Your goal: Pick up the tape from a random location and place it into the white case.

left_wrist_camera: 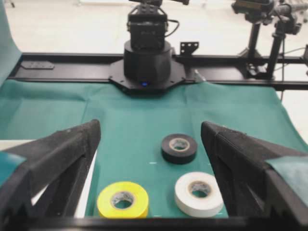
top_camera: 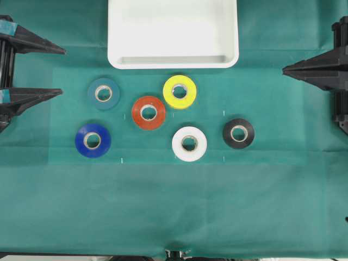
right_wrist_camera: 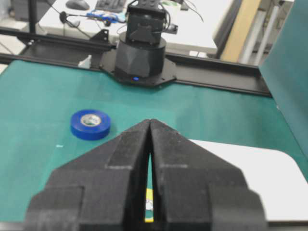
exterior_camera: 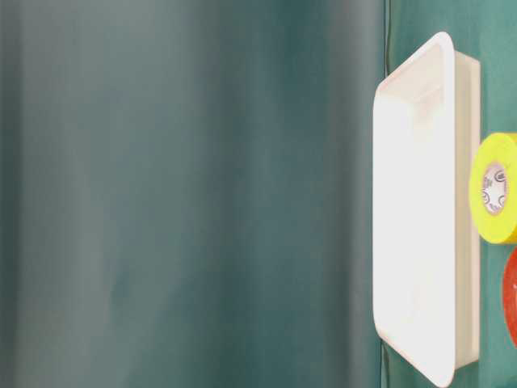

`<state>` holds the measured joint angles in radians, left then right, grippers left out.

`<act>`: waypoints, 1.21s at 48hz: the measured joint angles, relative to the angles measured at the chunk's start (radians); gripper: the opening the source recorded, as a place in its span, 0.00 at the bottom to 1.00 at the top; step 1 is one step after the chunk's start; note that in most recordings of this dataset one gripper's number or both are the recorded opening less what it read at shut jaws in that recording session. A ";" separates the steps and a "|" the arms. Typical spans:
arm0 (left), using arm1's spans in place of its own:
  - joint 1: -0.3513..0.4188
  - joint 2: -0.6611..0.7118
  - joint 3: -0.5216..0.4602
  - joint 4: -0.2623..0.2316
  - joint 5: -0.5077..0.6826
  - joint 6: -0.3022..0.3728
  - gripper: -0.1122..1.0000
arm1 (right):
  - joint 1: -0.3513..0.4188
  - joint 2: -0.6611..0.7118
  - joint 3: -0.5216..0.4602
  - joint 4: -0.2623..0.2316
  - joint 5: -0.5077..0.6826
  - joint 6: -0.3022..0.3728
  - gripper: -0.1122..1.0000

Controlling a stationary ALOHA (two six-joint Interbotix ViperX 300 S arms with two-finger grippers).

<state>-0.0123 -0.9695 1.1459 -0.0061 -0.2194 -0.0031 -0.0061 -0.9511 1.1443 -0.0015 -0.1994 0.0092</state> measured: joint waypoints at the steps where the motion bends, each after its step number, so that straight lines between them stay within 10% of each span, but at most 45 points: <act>1: 0.000 0.000 0.000 0.000 -0.003 0.000 0.98 | 0.000 0.000 -0.002 0.000 0.000 0.000 0.10; 58: -0.123 0.005 -0.008 0.000 0.029 -0.006 0.98 | 0.000 0.006 -0.005 0.000 0.002 -0.002 0.10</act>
<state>-0.1350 -0.9649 1.1382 -0.0061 -0.1902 -0.0092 -0.0061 -0.9449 1.1397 -0.0015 -0.1979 0.0077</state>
